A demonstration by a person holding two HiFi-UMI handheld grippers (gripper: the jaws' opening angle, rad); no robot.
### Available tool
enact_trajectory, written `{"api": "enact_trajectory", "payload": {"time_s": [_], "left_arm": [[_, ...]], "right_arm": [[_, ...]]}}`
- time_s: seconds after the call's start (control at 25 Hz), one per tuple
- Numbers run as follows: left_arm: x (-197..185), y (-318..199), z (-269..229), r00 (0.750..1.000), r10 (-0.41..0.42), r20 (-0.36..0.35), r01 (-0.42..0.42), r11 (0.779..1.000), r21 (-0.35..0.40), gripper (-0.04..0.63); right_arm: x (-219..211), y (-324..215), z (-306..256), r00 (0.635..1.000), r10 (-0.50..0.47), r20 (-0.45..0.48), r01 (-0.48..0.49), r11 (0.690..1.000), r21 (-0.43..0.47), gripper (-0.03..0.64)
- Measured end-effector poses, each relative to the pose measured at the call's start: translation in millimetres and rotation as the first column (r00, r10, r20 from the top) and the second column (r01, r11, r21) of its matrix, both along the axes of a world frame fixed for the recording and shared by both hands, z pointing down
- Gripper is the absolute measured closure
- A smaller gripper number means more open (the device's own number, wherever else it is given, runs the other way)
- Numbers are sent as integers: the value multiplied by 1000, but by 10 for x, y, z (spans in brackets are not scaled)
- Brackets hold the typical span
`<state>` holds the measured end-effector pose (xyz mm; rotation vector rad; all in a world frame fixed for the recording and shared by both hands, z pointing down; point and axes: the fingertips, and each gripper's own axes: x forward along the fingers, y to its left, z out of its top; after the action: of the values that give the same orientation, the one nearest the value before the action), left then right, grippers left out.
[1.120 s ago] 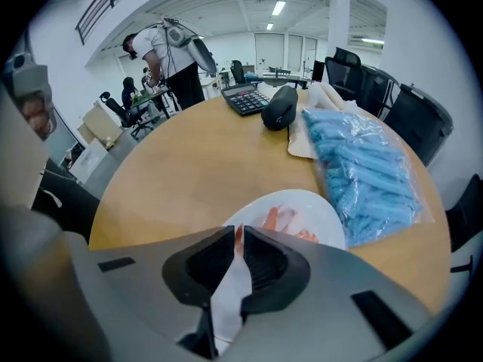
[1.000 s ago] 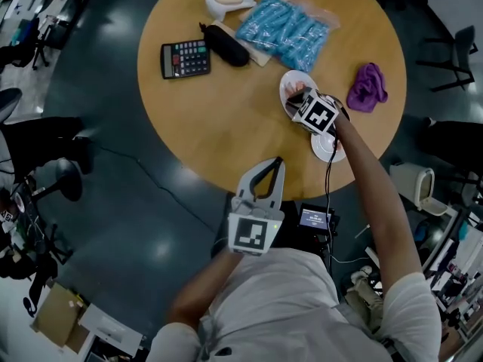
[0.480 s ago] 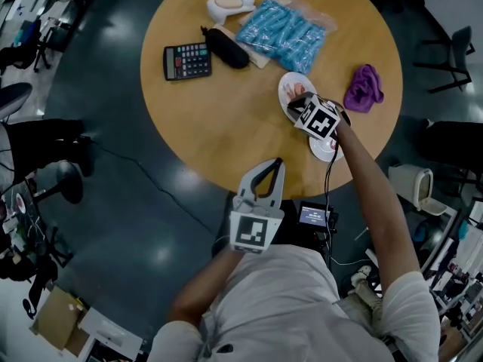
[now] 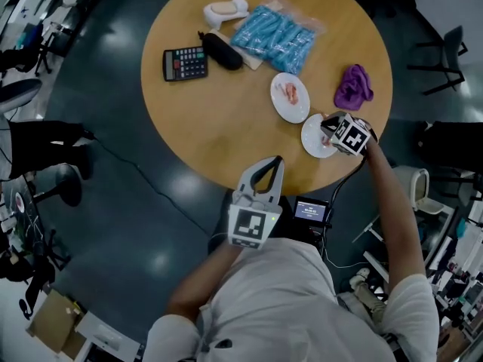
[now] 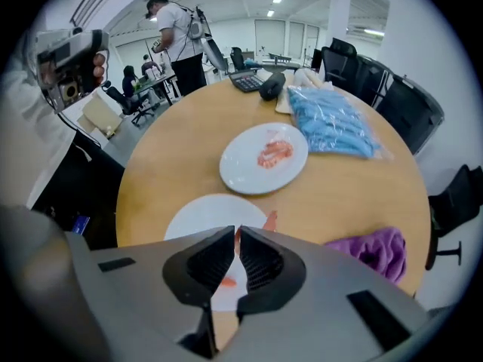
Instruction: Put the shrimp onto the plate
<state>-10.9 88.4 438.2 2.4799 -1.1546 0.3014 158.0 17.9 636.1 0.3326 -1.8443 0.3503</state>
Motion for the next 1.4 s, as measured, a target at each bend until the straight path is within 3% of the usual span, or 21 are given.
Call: {"api": "enact_trajectory", "payload": {"time_s": [0.16, 0.36, 0.6, 0.76, 0.92, 1.12, 1.4], "left_arm": [[24, 83, 77, 1000, 4, 4, -4, 1000, -25, 588], [49, 131, 126, 1000, 4, 17, -4, 1000, -30, 588], [24, 151, 145, 1000, -5, 24, 6, 999, -33, 588], [2, 213, 82, 1000, -7, 24, 8, 1000, -27, 588], [-57, 216, 41, 999, -21, 27, 21, 1000, -16, 589], [-72, 230, 61, 1000, -26, 18, 26, 999, -21, 588], [17, 80, -10, 1000, 1, -12, -1, 1000, -16, 588]], "right_arm": [[251, 93, 206, 999, 34, -26, -34, 999, -24, 586], [318, 118, 363, 995, -51, -89, 49, 998, -33, 586], [306, 127, 422, 993, -60, -102, 56, 998, -40, 583], [320, 173, 374, 993, -52, -103, 49, 998, -28, 528], [205, 136, 189, 999, -23, -36, 24, 1000, 8, 528], [-98, -172, -103, 985, 125, 116, -138, 985, 108, 529], [-713, -623, -91, 966, 197, 168, -225, 960, 166, 531]]}}
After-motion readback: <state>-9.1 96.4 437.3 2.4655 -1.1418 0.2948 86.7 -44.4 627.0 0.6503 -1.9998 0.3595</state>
